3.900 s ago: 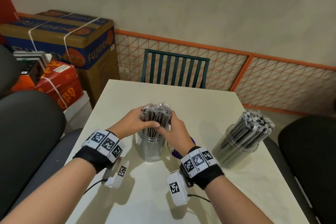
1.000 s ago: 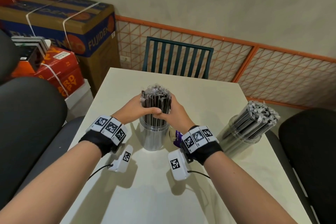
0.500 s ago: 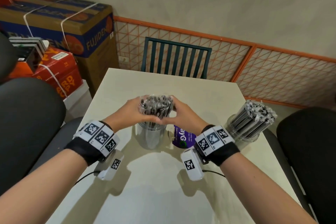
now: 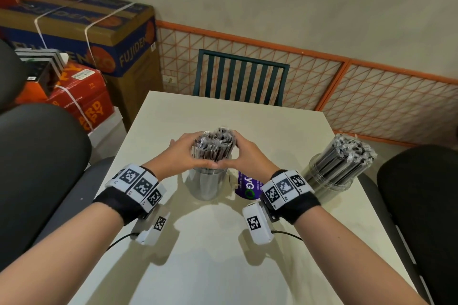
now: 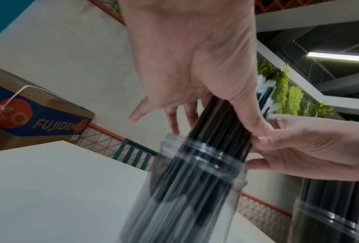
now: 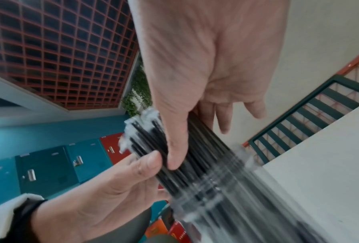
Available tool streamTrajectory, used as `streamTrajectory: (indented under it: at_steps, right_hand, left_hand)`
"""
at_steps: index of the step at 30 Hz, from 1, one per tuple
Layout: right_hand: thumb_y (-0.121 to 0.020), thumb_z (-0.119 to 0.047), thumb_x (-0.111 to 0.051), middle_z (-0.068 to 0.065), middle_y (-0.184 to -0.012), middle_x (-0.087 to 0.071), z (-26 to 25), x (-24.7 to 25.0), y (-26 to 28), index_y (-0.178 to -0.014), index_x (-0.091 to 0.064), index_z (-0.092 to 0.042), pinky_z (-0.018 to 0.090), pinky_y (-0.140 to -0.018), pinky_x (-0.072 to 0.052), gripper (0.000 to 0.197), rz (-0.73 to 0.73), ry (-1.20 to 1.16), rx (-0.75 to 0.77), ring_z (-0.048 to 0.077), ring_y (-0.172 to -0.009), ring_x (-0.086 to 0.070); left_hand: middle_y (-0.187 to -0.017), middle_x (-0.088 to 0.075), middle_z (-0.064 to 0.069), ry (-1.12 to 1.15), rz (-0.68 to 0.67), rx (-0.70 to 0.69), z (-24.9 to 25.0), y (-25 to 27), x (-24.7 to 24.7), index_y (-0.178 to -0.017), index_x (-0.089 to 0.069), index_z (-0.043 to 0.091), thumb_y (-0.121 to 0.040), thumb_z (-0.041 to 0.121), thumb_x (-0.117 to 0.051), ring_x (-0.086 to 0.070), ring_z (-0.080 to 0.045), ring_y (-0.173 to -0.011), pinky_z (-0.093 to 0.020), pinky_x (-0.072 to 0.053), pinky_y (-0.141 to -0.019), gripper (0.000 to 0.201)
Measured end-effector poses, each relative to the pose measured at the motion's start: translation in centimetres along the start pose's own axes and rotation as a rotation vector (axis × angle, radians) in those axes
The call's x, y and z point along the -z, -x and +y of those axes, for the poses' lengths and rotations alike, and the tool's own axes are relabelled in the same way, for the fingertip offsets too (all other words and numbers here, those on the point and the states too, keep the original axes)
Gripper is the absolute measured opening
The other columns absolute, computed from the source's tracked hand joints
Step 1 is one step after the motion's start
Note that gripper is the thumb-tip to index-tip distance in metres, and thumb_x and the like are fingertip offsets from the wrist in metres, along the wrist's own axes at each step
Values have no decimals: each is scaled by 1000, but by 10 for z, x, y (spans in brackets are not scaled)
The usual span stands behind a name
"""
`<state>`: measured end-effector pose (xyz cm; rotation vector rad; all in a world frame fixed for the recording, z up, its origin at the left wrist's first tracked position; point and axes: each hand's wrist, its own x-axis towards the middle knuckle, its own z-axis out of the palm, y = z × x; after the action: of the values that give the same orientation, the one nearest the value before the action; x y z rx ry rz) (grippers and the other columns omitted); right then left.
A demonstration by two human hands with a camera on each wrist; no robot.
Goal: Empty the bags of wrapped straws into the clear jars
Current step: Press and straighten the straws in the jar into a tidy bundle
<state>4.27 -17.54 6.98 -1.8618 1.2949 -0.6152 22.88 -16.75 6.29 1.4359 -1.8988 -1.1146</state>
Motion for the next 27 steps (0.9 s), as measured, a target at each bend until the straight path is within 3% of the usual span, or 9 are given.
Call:
streamTrajectory:
  at_steps: [2, 6, 13, 18, 21, 24, 27]
  right_hand:
    - [-74, -20, -78, 3, -139, -51, 5, -4, 1, -142, -35, -16, 29, -105, -39, 80, -32, -8, -33, 17, -128, -47]
    - [-74, -22, -79, 3, -141, -50, 7, -6, -1, -142, -33, -19, 32, -107, -39, 82, -38, -32, -38, 18, -129, -45]
    - [-76, -20, -77, 1, -140, -49, 4, -3, -4, -142, -33, -17, 19, -96, -34, 80, -20, -61, -22, 12, -125, -45]
    - [-80, -15, -73, 5, -130, -59, -1, -2, -5, -133, -46, -13, 24, -96, -42, 60, 107, -58, 10, 17, -120, -53]
    - [-78, -13, -74, 4, -127, -61, -7, 6, -6, -132, -48, -13, 22, -94, -43, 60, 137, -63, 53, 11, -113, -54]
    - [-75, -13, -77, 4, -130, -58, -3, 6, -3, -134, -45, -15, 28, -100, -42, 67, 32, -5, 27, 11, -116, -51]
    - [-72, -15, -80, 5, -136, -54, 4, 1, -2, -138, -40, -14, 34, -107, -40, 77, -16, 2, -11, 18, -126, -48]
  left_hand:
    - [-126, -56, 10, 15, 11, 10, -6, -1, -3, -114, -41, 61, -44, 76, -73, -47, -15, -124, -54, -33, -107, 78]
    - [-129, -53, 6, 30, 31, 28, -1, -1, -2, -110, -35, 66, -39, 75, -74, -45, -17, -125, -51, -35, -107, 82]
    - [-127, -56, 4, 72, 22, 16, 4, -2, 3, -119, -44, 48, -45, 68, -77, -50, -16, -120, -47, -41, -105, 83]
    - [-120, -62, 3, 97, 60, -26, 7, -6, 4, -122, -55, 30, -53, 64, -76, -55, -16, -116, -46, -44, -102, 80]
    - [-113, -58, 6, 79, 146, -50, 10, -8, 8, -119, -55, 26, -65, 44, -78, -51, -18, -116, -47, -41, -104, 62]
    - [-112, -52, 12, -21, 98, -42, 5, -7, 5, -118, -49, 38, -53, 62, -76, -44, -23, -124, -57, -30, -107, 75]
    - [-120, -47, 9, -72, 99, 27, 0, -4, -1, -128, -42, 35, -54, 56, -79, -35, -24, -131, -59, -21, -111, 85]
